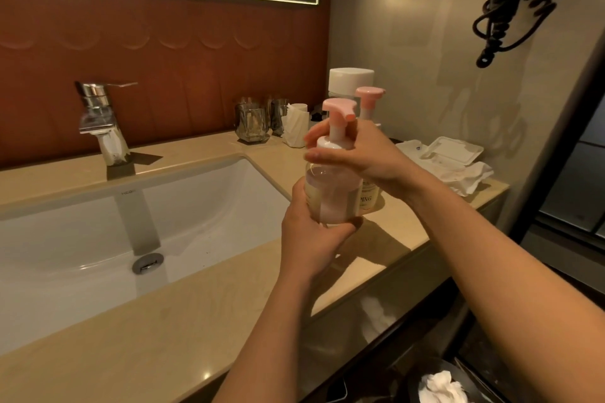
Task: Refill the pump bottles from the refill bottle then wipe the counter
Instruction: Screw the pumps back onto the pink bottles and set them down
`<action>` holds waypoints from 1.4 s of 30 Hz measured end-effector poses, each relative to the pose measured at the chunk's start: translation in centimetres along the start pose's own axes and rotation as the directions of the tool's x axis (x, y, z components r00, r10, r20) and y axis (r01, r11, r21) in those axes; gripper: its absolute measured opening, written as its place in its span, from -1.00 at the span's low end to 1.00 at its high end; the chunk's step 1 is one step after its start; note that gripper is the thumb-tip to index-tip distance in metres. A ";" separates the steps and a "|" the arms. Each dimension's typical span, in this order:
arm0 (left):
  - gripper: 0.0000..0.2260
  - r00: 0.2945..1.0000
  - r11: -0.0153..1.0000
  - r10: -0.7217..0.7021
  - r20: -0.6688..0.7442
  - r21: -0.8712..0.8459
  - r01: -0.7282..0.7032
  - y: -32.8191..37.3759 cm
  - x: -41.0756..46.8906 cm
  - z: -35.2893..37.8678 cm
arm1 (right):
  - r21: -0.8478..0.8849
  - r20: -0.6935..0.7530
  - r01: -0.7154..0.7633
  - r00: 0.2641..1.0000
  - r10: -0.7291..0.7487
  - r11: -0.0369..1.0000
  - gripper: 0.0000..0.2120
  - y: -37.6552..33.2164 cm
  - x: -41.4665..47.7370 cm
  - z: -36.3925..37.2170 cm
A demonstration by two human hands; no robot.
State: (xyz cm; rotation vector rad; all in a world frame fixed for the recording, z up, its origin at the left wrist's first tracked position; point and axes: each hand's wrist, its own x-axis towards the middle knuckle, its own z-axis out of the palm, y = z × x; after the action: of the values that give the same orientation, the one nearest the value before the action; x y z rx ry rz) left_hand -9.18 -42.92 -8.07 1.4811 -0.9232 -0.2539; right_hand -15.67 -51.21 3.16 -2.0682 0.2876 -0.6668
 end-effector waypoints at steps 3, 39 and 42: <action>-0.32 1.000 1.000 -0.001 0.017 -0.025 0.001 0.2 -0.2 0.0 | 0.023 -0.016 0.010 1.000 -0.009 1.000 -0.83 0.0 0.1 0.1; -0.26 0.999 0.920 -0.032 0.012 0.390 0.025 -0.4 4.3 -0.2 | -0.074 -0.615 0.063 0.783 -0.096 0.995 -0.57 6.0 -1.9 -1.6; -0.30 0.998 0.929 -0.042 0.038 0.370 0.025 -1.0 5.7 -0.5 | -0.051 -0.537 -0.002 0.843 -0.026 0.999 -0.37 7.1 -0.4 -1.9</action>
State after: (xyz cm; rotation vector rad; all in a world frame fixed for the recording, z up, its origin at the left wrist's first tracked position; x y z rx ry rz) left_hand -4.81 -46.49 -6.78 1.8455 -1.0221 -0.1430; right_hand -16.73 -56.31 -2.06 -1.8904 0.6156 -1.2610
